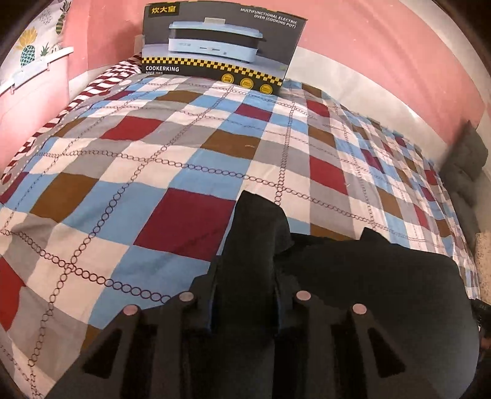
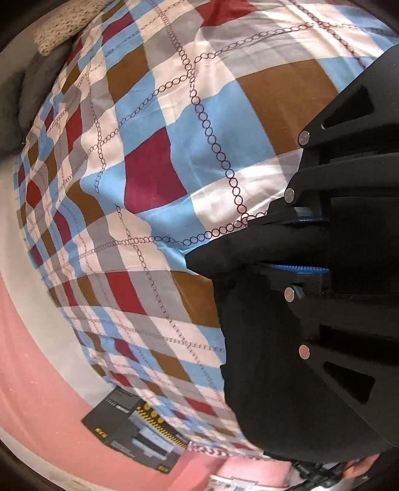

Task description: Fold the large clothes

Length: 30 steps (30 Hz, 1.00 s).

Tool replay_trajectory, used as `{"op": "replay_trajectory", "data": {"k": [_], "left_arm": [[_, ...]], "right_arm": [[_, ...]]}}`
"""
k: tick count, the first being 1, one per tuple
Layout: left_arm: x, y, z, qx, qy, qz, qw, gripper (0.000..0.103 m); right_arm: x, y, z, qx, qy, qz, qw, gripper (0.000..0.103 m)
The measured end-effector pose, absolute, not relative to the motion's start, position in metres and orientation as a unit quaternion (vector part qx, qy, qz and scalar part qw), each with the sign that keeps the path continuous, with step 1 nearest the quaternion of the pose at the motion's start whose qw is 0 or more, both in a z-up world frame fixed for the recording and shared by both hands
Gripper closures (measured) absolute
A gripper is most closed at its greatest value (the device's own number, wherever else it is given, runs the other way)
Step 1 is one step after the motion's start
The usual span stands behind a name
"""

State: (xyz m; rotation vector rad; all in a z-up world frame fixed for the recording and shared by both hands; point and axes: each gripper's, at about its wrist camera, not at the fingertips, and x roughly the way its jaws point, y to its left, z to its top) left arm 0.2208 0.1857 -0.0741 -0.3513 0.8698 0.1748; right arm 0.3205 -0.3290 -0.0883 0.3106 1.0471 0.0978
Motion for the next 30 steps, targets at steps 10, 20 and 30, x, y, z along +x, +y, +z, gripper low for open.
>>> {"op": "replay_trajectory", "data": {"k": [10, 20, 30], "left_arm": [[0.216, 0.194, -0.048, -0.167, 0.432, 0.101, 0.881, 0.056], [0.146, 0.188, 0.011, -0.173, 0.379, 0.092, 0.904, 0.058], [0.111, 0.106, -0.04, -0.082, 0.408, 0.027, 0.909, 0.056]], "right_arm": [[0.307, -0.341, -0.055, 0.155, 0.482, 0.039, 0.861, 0.073], [0.203, -0.322, -0.01, 0.099, 0.427, 0.076, 0.896, 0.072], [0.192, -0.317, -0.069, 0.061, 0.436, 0.043, 0.897, 0.073]]}}
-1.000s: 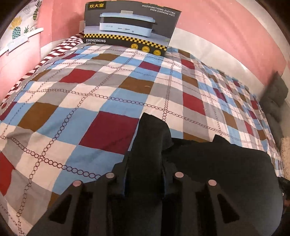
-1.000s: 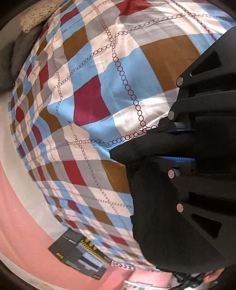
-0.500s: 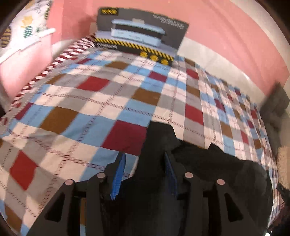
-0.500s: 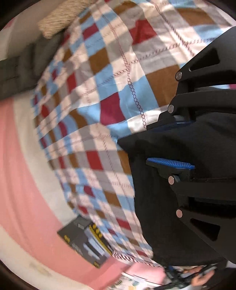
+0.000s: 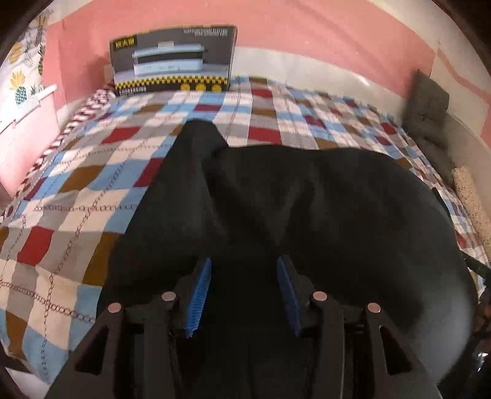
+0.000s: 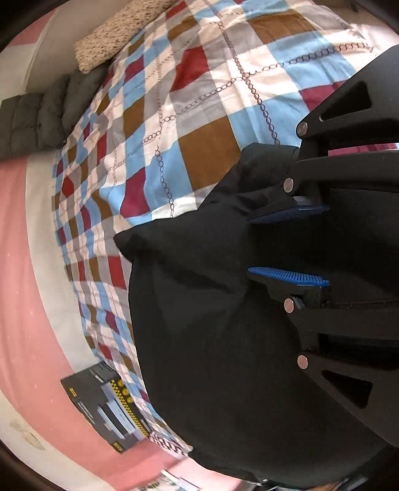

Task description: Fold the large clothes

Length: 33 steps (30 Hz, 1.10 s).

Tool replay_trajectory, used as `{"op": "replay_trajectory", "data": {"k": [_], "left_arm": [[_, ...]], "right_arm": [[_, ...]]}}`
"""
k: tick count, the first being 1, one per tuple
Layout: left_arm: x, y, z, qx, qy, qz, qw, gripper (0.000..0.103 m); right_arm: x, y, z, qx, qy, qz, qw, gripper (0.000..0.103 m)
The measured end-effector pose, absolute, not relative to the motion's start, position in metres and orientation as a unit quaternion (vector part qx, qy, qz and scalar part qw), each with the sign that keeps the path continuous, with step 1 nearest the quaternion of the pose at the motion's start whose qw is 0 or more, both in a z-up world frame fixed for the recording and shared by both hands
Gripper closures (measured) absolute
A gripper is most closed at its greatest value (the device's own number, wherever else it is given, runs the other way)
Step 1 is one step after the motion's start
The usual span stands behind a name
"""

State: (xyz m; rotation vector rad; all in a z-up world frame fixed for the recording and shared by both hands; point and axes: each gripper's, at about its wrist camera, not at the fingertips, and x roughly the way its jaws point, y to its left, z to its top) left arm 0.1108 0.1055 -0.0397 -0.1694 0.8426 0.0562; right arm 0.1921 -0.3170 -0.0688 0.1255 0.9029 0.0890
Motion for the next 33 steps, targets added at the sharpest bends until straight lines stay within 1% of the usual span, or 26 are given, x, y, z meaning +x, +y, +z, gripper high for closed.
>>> {"op": "replay_trajectory", "data": {"k": [4, 6, 8, 10, 13, 16, 18, 20, 23, 29, 33], "left_arm": [[0.114, 0.108, -0.042, -0.086, 0.41, 0.026, 0.908, 0.056], [0.11, 0.103, -0.036, -0.075, 0.42, 0.039, 0.903, 0.056], [0.101, 0.098, -0.024, -0.082, 0.421, 0.038, 0.903, 0.057], [0.088, 0.087, -0.012, -0.096, 0.403, 0.018, 0.91, 0.056], [0.074, 0.052, -0.004, -0.074, 0.393, -0.027, 0.916, 0.056], [0.072, 0.022, -0.013, -0.045, 0.398, -0.064, 0.914, 0.056], [0.076, 0.015, -0.024, -0.028, 0.405, -0.062, 0.912, 0.054], [0.081, 0.016, -0.035, -0.021, 0.412, -0.055, 0.909, 0.046], [0.085, 0.015, -0.042, -0.007, 0.41, -0.046, 0.911, 0.041], [0.088, 0.011, -0.049, 0.004, 0.407, -0.034, 0.913, 0.04], [0.088, 0.013, -0.037, 0.011, 0.416, -0.025, 0.909, 0.041]], "right_arm": [[0.194, -0.317, -0.07, 0.054, 0.442, 0.045, 0.894, 0.073], [0.192, -0.313, -0.061, 0.041, 0.449, 0.027, 0.892, 0.073], [0.181, -0.306, -0.044, 0.036, 0.438, 0.026, 0.898, 0.073], [0.166, -0.295, -0.028, 0.044, 0.419, 0.054, 0.905, 0.073], [0.142, -0.262, -0.015, 0.039, 0.398, 0.101, 0.911, 0.073], [0.132, -0.23, -0.027, 0.008, 0.403, 0.138, 0.905, 0.073], [0.131, -0.22, -0.045, -0.021, 0.401, 0.133, 0.906, 0.073], [0.129, -0.219, -0.053, -0.037, 0.388, 0.136, 0.911, 0.072], [0.128, -0.216, -0.06, -0.062, 0.377, 0.137, 0.914, 0.072], [0.135, -0.221, -0.069, -0.055, 0.378, 0.132, 0.914, 0.072], [0.135, -0.22, -0.046, -0.067, 0.391, 0.1, 0.912, 0.072]]}}
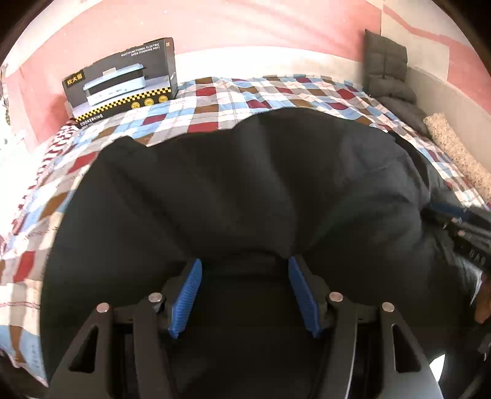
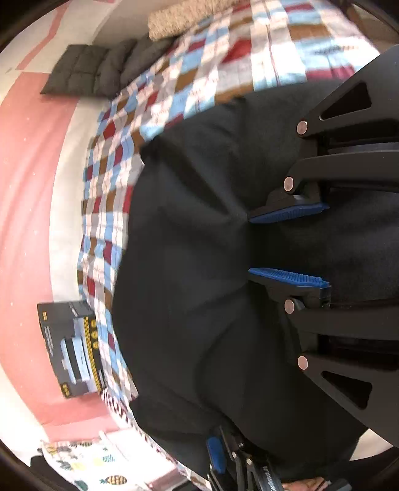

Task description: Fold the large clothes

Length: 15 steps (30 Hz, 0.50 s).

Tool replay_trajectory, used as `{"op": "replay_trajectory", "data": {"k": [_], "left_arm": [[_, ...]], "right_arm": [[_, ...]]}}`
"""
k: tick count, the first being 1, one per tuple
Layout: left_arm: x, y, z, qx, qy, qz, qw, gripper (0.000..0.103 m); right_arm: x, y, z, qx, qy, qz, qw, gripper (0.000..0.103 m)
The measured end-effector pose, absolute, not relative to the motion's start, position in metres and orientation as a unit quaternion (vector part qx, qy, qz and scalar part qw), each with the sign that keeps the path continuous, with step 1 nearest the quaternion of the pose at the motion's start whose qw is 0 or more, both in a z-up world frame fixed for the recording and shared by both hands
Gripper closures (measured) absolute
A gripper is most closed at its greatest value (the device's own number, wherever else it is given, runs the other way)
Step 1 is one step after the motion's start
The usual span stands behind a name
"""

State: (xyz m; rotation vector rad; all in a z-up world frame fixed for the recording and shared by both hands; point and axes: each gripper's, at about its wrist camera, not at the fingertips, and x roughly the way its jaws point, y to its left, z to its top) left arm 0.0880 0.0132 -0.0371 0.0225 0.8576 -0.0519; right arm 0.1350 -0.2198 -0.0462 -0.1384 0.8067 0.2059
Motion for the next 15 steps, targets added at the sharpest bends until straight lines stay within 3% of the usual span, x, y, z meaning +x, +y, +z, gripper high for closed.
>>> {"op": "replay_trajectory", "data": {"k": [4, 9, 15], "left_arm": [[0.089, 0.029, -0.028, 0.008, 0.415, 0.008, 0.91, 0.041], [0.093, 0.062, -0.036, 0.003, 0.417, 0.059, 0.907, 0.041], [0.098, 0.088, -0.036, -0.005, 0.418, 0.087, 0.904, 0.041]], "right_arm": [[0.142, -0.24, -0.033, -0.016, 0.386, 0.079, 0.919, 0.072], [0.156, -0.261, -0.056, -0.008, 0.398, 0.058, 0.915, 0.072], [0.161, -0.261, -0.046, -0.006, 0.406, 0.037, 0.913, 0.072]]}}
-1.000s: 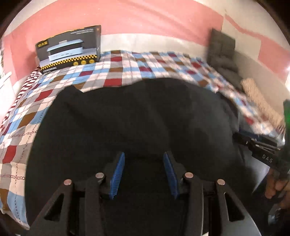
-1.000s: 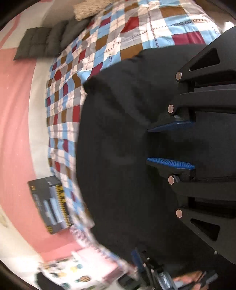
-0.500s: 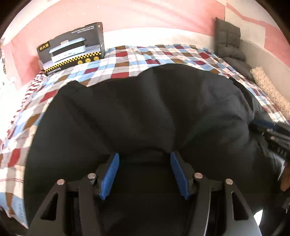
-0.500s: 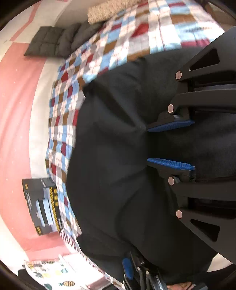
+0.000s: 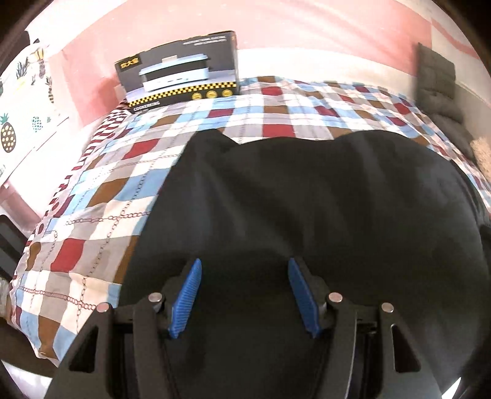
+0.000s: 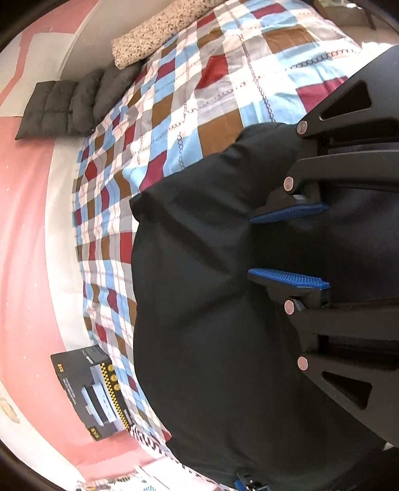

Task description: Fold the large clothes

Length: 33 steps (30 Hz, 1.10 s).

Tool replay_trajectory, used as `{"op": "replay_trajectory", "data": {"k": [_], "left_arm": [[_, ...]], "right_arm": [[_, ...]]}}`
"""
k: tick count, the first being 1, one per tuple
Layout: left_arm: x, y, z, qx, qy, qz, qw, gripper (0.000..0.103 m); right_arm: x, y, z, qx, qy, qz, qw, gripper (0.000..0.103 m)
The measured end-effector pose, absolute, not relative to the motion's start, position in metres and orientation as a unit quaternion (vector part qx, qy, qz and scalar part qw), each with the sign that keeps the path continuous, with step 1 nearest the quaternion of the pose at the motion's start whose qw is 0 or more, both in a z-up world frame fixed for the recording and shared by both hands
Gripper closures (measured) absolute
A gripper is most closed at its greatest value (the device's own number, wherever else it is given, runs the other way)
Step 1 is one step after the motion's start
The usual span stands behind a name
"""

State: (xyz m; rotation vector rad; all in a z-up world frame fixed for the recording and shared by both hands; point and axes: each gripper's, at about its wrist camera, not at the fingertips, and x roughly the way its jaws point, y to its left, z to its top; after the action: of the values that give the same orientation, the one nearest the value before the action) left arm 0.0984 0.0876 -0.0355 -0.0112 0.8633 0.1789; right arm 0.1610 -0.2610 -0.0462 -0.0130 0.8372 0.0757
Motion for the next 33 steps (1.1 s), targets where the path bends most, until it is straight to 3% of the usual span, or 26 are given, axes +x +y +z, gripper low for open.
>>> {"op": "replay_trajectory", "data": {"k": [7, 14, 19, 28, 33], "left_arm": [[0.139, 0.097, -0.023, 0.006, 0.411, 0.085, 0.908, 0.041], [0.195, 0.143, -0.04, 0.002, 0.419, 0.103, 0.902, 0.04], [0.187, 0.17, -0.069, -0.106, 0.414, 0.077, 0.901, 0.031], [0.193, 0.167, -0.062, -0.085, 0.437, 0.088, 0.891, 0.03], [0.168, 0.178, -0.04, -0.104, 0.434, 0.092, 0.89, 0.032]], "right_arm": [[0.182, -0.235, -0.019, -0.011, 0.374, 0.086, 0.923, 0.072], [0.252, -0.25, -0.053, -0.002, 0.422, 0.081, 0.903, 0.072], [0.269, -0.291, -0.076, 0.061, 0.44, 0.049, 0.894, 0.072], [0.268, -0.296, -0.066, 0.064, 0.447, 0.053, 0.891, 0.071], [0.236, -0.313, -0.046, 0.046, 0.44, 0.062, 0.895, 0.065]]}}
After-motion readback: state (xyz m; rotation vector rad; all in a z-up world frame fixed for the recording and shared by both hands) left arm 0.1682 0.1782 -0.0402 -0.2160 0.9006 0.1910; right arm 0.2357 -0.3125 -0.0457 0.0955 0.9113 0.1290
